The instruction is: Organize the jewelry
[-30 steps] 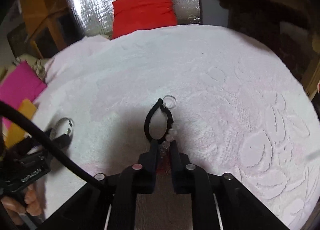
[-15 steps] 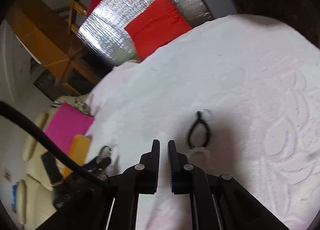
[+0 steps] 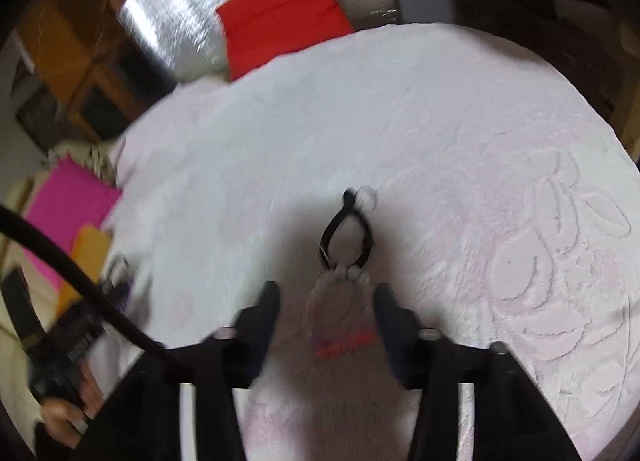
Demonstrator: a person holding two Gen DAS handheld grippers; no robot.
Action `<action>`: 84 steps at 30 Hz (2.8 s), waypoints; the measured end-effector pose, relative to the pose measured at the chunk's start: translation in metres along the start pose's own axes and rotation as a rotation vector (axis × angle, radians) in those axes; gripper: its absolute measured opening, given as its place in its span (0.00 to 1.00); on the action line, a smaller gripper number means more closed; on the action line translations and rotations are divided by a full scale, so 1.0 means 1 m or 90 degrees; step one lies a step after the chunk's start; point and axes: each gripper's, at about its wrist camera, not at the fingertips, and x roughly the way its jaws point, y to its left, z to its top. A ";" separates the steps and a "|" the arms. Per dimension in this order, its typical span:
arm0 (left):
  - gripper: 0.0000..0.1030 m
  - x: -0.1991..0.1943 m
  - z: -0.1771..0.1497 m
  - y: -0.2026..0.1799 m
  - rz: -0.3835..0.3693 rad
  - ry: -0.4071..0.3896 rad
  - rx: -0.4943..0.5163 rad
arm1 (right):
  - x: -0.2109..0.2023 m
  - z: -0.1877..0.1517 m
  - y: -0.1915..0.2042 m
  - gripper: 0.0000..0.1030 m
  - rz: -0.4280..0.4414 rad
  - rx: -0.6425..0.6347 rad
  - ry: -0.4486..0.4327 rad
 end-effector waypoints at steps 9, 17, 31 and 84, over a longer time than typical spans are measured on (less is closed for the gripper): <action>0.60 -0.008 -0.002 -0.014 0.011 -0.020 0.044 | 0.024 -0.008 0.023 0.15 -0.116 -0.121 -0.004; 0.60 -0.014 -0.001 -0.005 0.013 -0.027 0.028 | 0.001 -0.013 0.043 0.08 -0.024 -0.138 -0.038; 0.60 -0.035 -0.001 0.028 0.034 -0.061 -0.014 | -0.012 -0.008 0.077 0.08 0.143 -0.080 -0.075; 0.60 -0.089 -0.036 0.193 0.237 -0.101 -0.218 | 0.039 -0.040 0.259 0.08 0.198 -0.228 -0.036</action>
